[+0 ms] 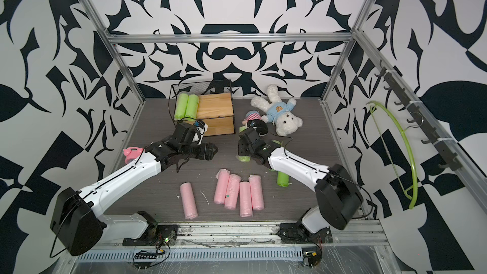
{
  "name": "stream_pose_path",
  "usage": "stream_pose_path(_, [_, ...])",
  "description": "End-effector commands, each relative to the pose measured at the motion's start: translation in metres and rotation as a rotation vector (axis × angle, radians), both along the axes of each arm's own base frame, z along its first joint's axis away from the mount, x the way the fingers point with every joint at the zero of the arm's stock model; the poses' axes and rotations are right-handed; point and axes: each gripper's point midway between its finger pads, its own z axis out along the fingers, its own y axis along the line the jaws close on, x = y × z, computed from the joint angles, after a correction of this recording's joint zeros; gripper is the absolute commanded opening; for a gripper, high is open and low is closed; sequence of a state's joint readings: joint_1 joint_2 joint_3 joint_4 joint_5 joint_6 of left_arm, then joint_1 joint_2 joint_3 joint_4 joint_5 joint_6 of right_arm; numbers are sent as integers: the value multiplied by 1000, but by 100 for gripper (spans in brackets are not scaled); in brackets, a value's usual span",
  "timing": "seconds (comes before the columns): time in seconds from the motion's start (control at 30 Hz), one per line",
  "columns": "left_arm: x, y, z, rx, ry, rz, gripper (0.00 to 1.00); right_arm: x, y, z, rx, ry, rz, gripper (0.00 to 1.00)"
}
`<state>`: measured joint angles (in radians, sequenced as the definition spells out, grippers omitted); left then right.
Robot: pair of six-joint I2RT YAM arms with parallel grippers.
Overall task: Sort the rolls of trash bags by color and place them on the shelf
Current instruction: Pick up the roll of trash bags from the center of the board, then place the roll of trash bags on the shelf.
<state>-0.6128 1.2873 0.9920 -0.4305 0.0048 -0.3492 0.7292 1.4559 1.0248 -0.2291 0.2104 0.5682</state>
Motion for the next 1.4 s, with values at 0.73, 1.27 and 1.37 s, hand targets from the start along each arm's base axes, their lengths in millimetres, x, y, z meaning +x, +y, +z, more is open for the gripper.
stream_pose_path(0.73, [12,109,115,156,-213,289,83,103,138,169,168,-354,179,42])
stream_pose_path(1.27, [13,102,119,137,-216,259,83,160,176,152,379,-245,168,45])
stream_pose_path(1.37, [13,103,119,139,-217,259,83,162,185,145,398,-205,177,47])
